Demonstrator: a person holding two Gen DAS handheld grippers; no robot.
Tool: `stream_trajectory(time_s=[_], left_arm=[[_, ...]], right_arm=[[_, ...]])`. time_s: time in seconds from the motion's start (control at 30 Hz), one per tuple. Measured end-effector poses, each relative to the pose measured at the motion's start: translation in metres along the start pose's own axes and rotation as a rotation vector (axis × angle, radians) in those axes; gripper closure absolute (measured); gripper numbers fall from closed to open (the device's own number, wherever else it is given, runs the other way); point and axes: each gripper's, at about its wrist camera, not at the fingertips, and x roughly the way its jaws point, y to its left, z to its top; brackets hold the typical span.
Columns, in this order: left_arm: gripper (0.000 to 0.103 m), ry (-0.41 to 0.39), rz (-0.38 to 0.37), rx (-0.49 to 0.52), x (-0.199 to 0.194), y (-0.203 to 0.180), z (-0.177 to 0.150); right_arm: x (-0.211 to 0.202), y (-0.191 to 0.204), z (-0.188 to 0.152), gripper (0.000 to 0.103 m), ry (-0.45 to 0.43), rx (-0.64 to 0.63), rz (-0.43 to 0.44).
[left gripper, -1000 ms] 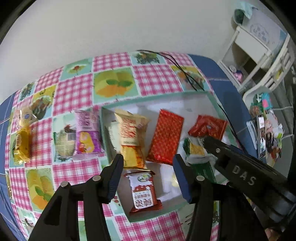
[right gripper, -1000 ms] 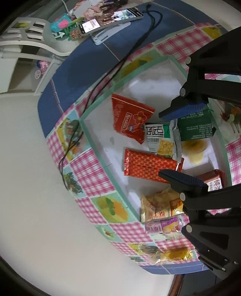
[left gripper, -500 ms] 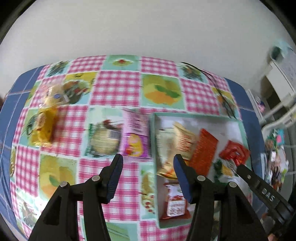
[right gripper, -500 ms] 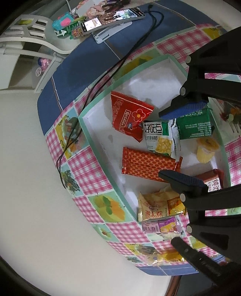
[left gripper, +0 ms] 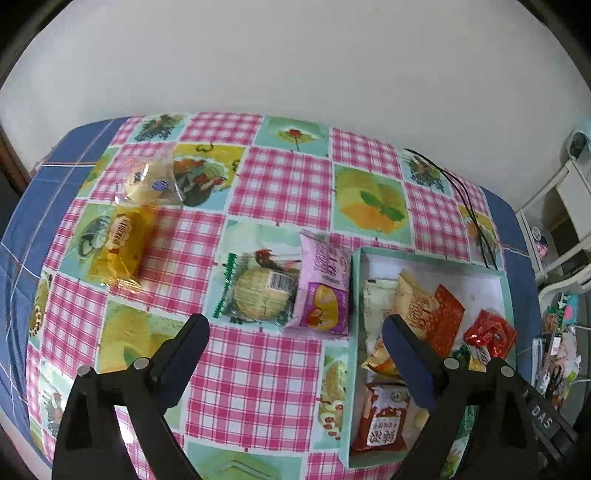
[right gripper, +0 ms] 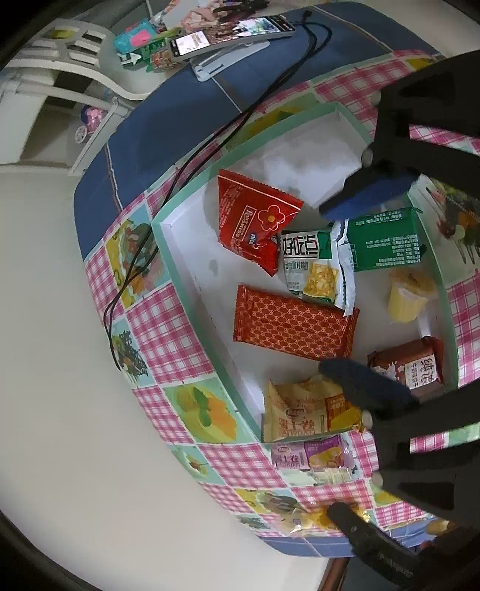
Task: Organize snacks
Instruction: 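Withdraw both grippers from the tray toward the snack pile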
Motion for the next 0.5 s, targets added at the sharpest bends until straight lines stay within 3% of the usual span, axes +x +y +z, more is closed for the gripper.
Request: stream_trajectory(time_s=[0.2, 0.33, 0.5], left_arm=[[0.007, -0.010, 0.022, -0.014, 0.0007, 0.0069, 0.0018], [0.001, 0.003, 0.031, -0.025, 0.0033, 0.0091, 0.0015], [0.001, -0.002, 0.041, -0.025, 0.0020, 0.0111, 0.0020]], right_arm=[[-0.0008, 0.0012, -0.0002, 0.002, -0.011, -0.013, -0.007], [-0.0011, 0.0017, -0.0003, 0.000, -0.012, -0.016, -0.008], [-0.0019, 0.0041, 0.0007, 0.000, -0.022, -0.037, -0.006]])
